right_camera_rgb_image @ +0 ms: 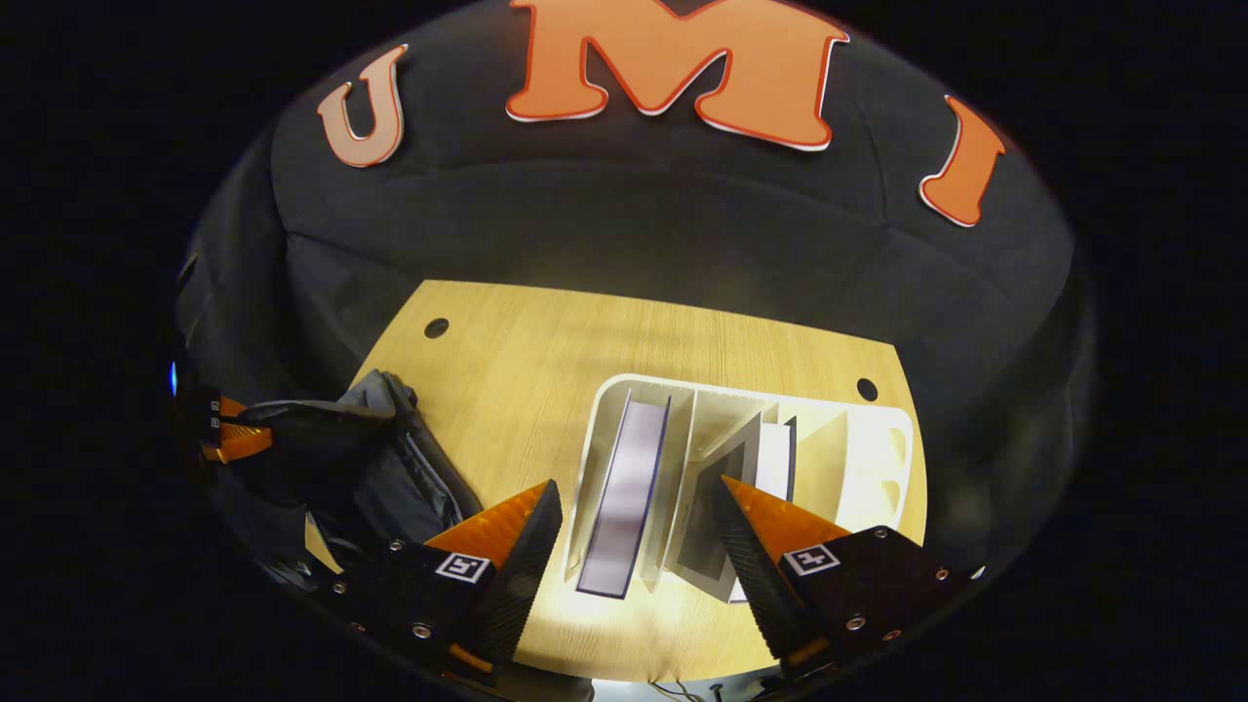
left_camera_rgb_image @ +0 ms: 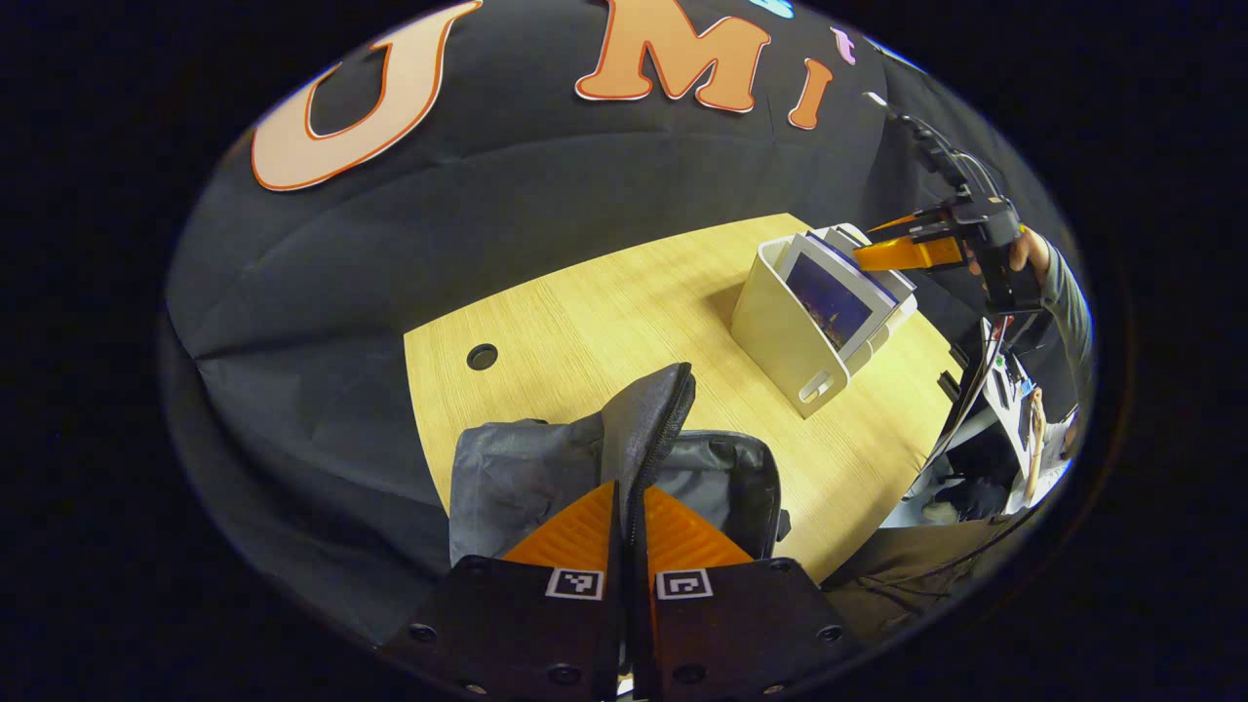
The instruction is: Open the schoolbag, grab two books from the bookshelf and put them into the schoolbag.
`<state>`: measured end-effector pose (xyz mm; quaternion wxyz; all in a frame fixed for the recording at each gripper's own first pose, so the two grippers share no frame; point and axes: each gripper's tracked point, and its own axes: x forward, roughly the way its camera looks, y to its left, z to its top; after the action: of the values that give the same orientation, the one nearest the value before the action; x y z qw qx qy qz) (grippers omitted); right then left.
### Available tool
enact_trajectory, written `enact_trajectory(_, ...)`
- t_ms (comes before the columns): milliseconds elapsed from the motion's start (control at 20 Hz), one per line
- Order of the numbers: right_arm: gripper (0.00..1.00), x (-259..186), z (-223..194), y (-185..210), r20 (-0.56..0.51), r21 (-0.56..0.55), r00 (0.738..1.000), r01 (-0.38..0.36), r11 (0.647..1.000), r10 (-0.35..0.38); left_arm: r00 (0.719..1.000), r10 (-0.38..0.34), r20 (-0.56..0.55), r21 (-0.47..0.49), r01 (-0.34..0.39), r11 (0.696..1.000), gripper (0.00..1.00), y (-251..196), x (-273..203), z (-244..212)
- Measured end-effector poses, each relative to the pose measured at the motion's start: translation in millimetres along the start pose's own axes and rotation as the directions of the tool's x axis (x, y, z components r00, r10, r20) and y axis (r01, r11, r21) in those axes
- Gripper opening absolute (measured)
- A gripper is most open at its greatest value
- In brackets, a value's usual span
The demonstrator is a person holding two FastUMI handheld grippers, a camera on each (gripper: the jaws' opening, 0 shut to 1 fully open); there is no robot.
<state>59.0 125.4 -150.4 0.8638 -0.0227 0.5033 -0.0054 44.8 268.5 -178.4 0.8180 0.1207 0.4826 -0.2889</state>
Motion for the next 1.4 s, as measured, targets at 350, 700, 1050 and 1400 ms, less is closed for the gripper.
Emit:
enact_trajectory(350,0.76,45,-18,10,-0.166,0.103,0.985,-0.019,0.995,0.036,1.000,0.021,-0.013,-0.016,-0.021,1.000,0.06,9,3,-4)
enact_trajectory(700,0.32,31,-17,15,-0.191,0.239,0.976,-0.057,0.969,0.104,1.000,0.009,-0.011,-0.045,-0.009,0.999,0.06,6,6,-6)
enact_trajectory(1050,0.30,-33,-18,-5,-0.076,0.289,0.989,-0.099,0.952,0.126,1.000,0.011,0.002,-0.070,-0.011,0.998,0.06,3,3,-12)
enact_trajectory(1400,0.29,-94,-24,-17,0.045,0.367,0.986,-0.168,0.915,0.164,1.000,0.019,0.019,-0.072,-0.017,0.997,0.06,2,0,-17)
